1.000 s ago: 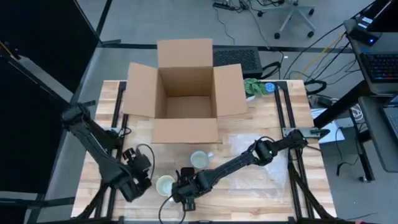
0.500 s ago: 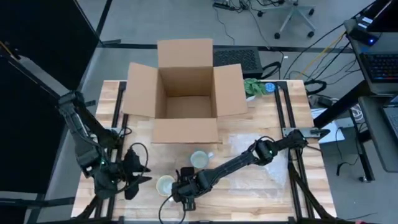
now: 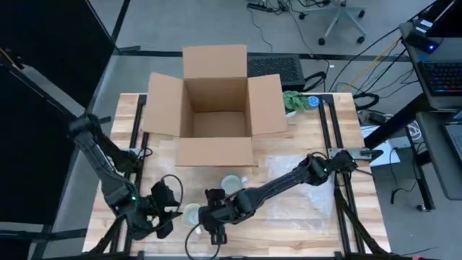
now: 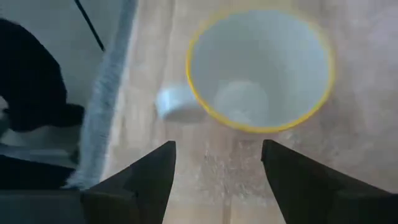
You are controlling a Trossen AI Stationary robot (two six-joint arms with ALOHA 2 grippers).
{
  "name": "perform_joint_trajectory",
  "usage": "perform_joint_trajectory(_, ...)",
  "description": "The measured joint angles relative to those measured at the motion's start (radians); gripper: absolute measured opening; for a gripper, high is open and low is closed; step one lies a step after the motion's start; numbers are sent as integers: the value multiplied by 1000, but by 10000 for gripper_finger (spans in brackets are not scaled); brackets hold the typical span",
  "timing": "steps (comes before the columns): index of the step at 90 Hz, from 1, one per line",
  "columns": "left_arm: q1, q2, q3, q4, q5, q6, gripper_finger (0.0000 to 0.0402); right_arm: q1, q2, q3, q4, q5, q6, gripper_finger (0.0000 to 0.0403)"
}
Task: Wrap mug
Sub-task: Wrap the yellow mug with bubble wrap
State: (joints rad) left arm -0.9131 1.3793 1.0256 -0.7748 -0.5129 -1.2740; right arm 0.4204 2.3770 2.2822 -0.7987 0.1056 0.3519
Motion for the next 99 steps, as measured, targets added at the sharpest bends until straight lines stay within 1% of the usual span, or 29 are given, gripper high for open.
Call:
perform_joint_trajectory(18, 78, 52, 0, 12, 61, 40, 150, 21, -48, 0, 7, 4, 6, 224)
perform_joint_trajectory(38, 130, 61, -1, 62, 154, 115, 150, 44, -48, 0, 2, 3, 7, 224)
perform_joint_trajectory(49, 152, 61, -1, 50, 193, 131, 150, 49, -42, 0, 2, 4, 7, 224)
perform_joint_trajectory(64, 184, 61, -36, 58, 245, 154, 150, 58, -36, 0, 20, 4, 7, 224)
perform_joint_trajectory(72, 204, 61, -61, 103, 276, 176, 150, 67, -22, 0, 24, 13, 10, 224)
perform_joint_trajectory(83, 231, 68, -106, 196, 329, 236, 150, 79, 5, 0, 28, 62, 25, 224)
perform_joint_trajectory(99, 260, 105, -117, 197, 377, 289, 143, 80, 71, 0, 29, 77, 42, 224)
